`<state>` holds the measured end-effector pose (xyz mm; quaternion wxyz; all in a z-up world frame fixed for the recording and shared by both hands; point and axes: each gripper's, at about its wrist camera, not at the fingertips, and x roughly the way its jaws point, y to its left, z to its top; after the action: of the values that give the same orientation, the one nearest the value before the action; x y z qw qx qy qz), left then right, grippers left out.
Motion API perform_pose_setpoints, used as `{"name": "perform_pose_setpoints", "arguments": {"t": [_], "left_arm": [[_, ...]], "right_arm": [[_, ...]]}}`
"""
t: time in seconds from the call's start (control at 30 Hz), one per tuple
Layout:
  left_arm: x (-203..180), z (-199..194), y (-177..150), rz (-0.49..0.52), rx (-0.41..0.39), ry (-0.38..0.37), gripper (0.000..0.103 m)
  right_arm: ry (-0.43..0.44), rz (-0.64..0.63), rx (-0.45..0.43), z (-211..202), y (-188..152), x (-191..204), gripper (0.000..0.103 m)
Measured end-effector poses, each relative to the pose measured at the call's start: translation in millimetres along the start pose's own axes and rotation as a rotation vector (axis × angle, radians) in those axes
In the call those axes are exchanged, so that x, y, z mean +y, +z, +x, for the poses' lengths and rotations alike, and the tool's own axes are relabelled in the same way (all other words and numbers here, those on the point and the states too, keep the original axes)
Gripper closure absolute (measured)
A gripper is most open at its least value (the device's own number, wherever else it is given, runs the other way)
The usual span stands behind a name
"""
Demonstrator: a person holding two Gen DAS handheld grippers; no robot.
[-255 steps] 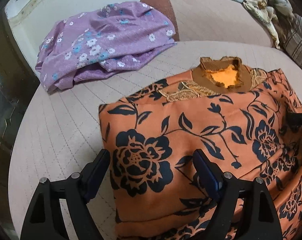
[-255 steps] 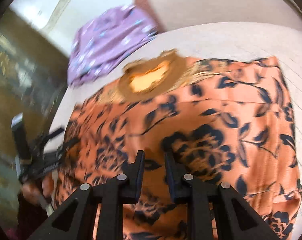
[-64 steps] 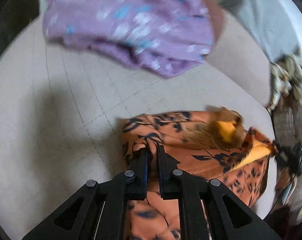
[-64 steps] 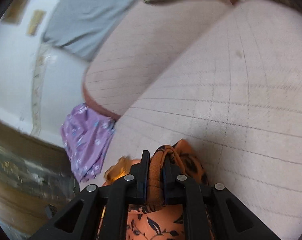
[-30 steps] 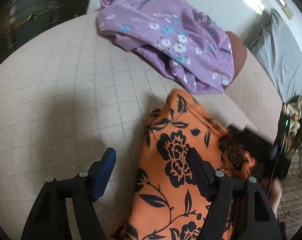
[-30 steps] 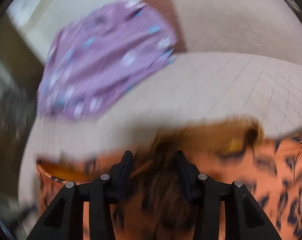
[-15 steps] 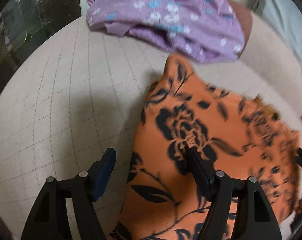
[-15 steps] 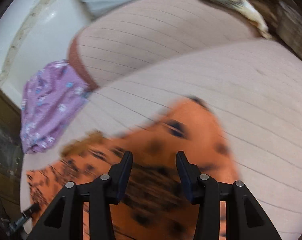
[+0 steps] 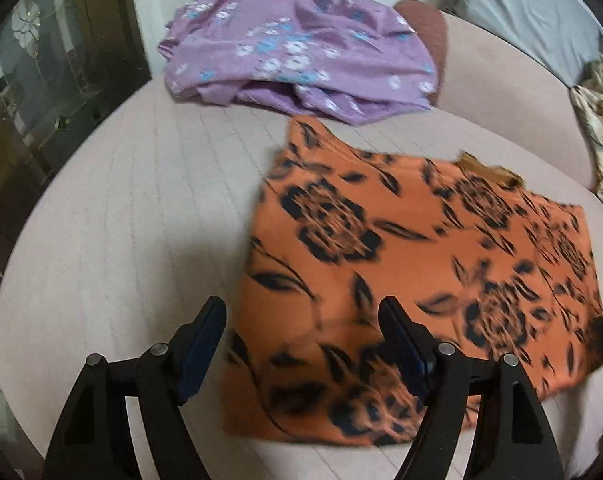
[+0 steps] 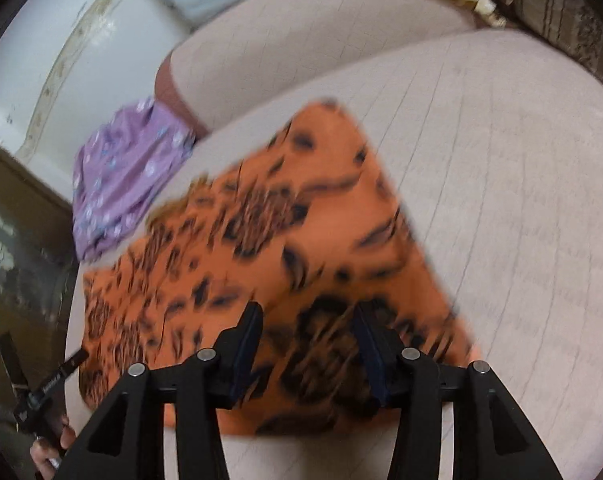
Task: Fold small clothes
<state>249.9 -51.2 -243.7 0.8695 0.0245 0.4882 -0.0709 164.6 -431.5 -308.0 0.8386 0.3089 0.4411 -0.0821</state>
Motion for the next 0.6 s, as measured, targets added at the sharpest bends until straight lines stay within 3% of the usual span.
{"name": "perform_pose_setpoints", "arguments": {"t": [0.07, 0.17, 0.27, 0.37, 0.47, 0.6], "left_arm": [[-9.9, 4.4, -11.3, 0.026, 0.031, 0.034, 0.020], [-20.0, 18.0, -30.9, 0.076, 0.090, 0.121, 0.009], [-11.1, 19.0, -34.8, 0.010, 0.063, 0.124, 0.000], [6.6, 26.7, -37.7, -0.101, 0.069, 0.033, 0.000], [0.0, 22.9, -42.6, -0.031, 0.013, 0.064, 0.000], [3.6, 21.7, -48.9, -0.024, -0.031, 0.032, 0.000]], "right_arm": [[-0.044, -0.037, 0.039, 7.1, -12.3, 2.8, 0.045], [-0.079, -0.084, 0.015, 9.0, -19.1, 9.9, 0.045], [-0.109, -0.085, 0.028, 10.3, -22.9, 12.6, 0.045], [-0.162, -0.155, 0.029, 15.8, -27.4, 22.8, 0.044], [-0.183, -0.181, 0.025, 18.0, -29.5, 23.3, 0.040], [-0.207, -0.198, 0.022, 21.6, -29.5, 28.6, 0.035]]}}
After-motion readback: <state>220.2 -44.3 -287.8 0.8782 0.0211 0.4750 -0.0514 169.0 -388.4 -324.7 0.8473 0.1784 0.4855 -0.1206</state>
